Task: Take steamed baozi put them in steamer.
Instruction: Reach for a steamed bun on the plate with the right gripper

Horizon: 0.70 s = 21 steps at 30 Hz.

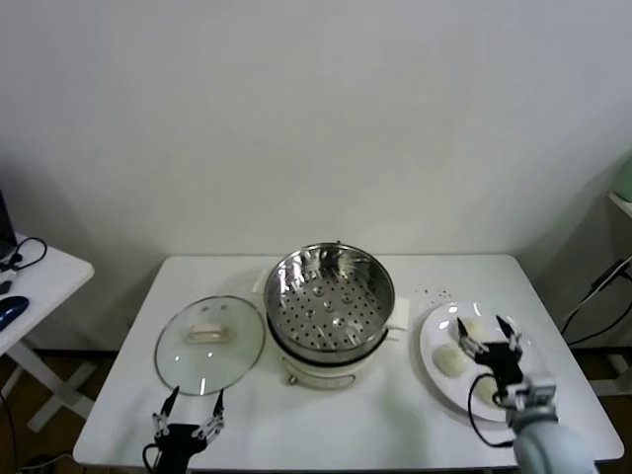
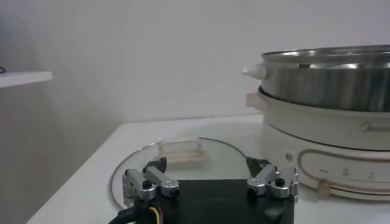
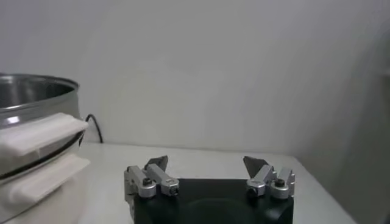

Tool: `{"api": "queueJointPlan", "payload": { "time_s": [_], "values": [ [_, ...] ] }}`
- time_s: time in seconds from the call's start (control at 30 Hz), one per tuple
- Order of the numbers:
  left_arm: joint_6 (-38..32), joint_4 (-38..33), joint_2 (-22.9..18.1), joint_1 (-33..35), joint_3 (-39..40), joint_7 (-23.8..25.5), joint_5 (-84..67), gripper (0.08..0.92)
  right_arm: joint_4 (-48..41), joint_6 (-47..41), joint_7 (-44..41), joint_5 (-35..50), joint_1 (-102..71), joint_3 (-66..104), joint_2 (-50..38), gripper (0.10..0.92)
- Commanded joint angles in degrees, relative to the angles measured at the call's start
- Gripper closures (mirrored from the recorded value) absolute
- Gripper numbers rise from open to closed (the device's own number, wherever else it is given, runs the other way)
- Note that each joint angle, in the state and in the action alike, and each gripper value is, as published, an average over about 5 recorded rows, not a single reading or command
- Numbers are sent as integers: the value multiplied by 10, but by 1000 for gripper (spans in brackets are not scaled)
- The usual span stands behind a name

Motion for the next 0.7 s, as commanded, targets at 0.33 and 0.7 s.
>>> {"api": "queueJointPlan", "payload": {
  "time_s": [0.33, 0.7],
  "values": [
    [-6, 3, 5, -3, -3, 2, 4, 177, -229, 154, -507, -266, 656, -645, -304, 203],
    [-2, 4, 4, -4, -8, 3, 5, 177, -352, 115, -565, -75, 903, -1000, -203, 203]
  ]
}}
